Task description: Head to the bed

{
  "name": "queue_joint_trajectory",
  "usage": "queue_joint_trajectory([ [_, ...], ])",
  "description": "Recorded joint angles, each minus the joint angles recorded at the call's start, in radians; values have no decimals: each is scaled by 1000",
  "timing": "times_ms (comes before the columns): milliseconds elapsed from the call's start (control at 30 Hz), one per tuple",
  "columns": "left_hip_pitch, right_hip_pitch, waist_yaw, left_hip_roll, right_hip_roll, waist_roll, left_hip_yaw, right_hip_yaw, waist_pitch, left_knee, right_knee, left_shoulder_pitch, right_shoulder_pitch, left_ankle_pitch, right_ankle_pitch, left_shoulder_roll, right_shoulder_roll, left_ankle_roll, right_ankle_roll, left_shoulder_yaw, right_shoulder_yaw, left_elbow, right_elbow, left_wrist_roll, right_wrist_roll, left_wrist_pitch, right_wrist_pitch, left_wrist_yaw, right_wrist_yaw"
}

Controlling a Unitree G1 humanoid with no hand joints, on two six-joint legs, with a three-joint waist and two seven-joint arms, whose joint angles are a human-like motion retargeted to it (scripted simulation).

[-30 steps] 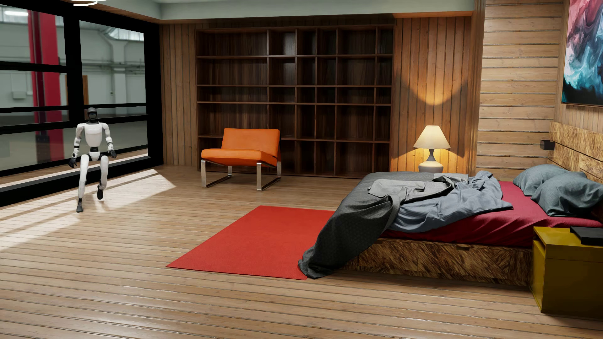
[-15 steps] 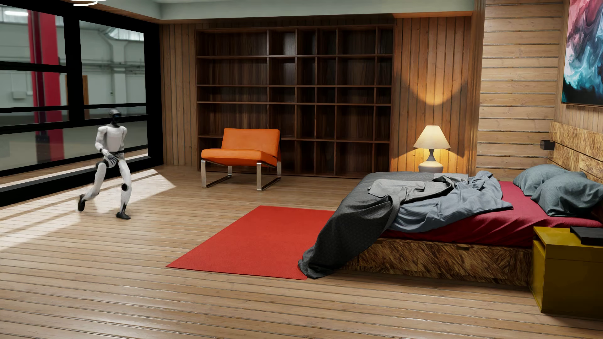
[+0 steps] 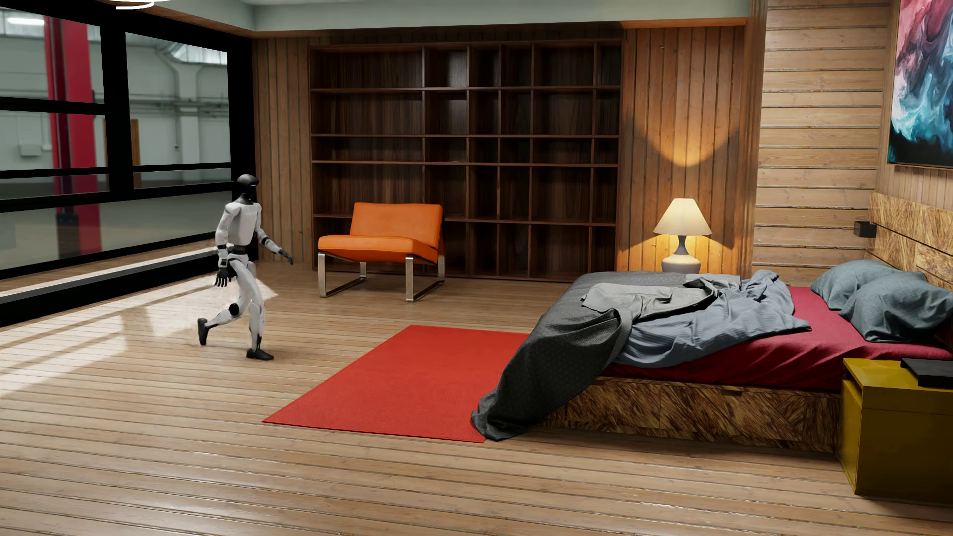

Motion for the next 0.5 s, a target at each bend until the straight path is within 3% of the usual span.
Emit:
queue_joint_trajectory([
  [33, -138, 59, -7, 28, 11, 21, 30, -35, 6, 196, 26, 31, -47, 10, -72, 4, 4, 6, -25, -21, 0, 83, 14, 7, -24, 62, 3, -24, 31],
  [67, -288, 144, -7, 57, 34, 40, 44, -66, 9, 324, 0, 55, -103, -68, -126, -2, -1, 51, -31, -45, 4, 200, 13, 16, -59, 128, 4, -57, 40],
  [100, -432, 243, -1, 91, 63, 56, 75, -87, 9, 377, -58, 77, -160, -137, -160, -7, -8, 111, -36, -78, 5, 334, -4, 32, -90, 182, 2, -113, 15],
  [133, -557, 345, 10, 119, 96, 67, 110, -96, 7, 353, -128, 101, -215, -194, -181, -1, -16, 160, -38, -128, 0, 462, -33, 62, -103, 202, -11, -196, -33],
  [200, -752, 522, 43, 150, 158, 78, 172, -76, -1, 135, -245, 185, -330, -298, -215, 41, -32, 218, -41, -219, -9, 615, -107, 131, -73, 136, -88, -354, -106],
  [233, -817, 601, 62, 165, 181, 80, 190, -49, -6, -44, -289, 240, -389, -322, -233, 64, -46, 216, -38, -203, 6, 627, -164, 126, -42, 107, -132, -378, -110],
  [267, -855, 682, 83, 174, 198, 79, 185, -14, -10, -261, -336, 307, -446, -336, -246, 80, -67, 225, -36, -140, 31, 604, -227, 87, -12, 109, -172, -348, -110],
  [333, -875, 845, 128, 184, 202, 69, 142, 60, -16, -646, -416, 435, -532, -322, -227, 81, -113, 247, -34, 14, 78, 539, -350, 4, 34, 168, -214, -199, -144],
  [367, -881, 915, 149, 197, 190, 60, 161, 90, -16, -671, -409, 477, -548, -300, -188, 74, -127, 244, -26, 55, 86, 534, -392, 1, 57, 207, -209, -147, -178],
  [400, -889, 957, 167, 202, 167, 45, 200, 120, -17, -571, -350, 496, -540, -258, -105, 61, -135, 266, -13, 73, 84, 558, -420, 18, 86, 241, -190, -141, -209],
  [433, -888, 958, 181, 194, 132, 21, 236, 144, -16, -444, -223, 490, -511, -195, 31, 43, -142, 265, 5, 79, 78, 600, -435, 38, 115, 259, -164, -177, -228],
  [467, -869, 902, 188, 173, 85, -9, 268, 149, -11, -337, -17, 460, -467, -185, 214, 24, -149, 267, 58, 79, 76, 640, -439, 57, 133, 251, -137, -237, -229],
  [500, -829, 789, 187, 140, 34, -42, 301, 150, -4, -268, 223, 410, -420, -236, 364, 9, -158, 283, 112, 74, 86, 660, -425, 80, 134, 218, -111, -296, -210],
])
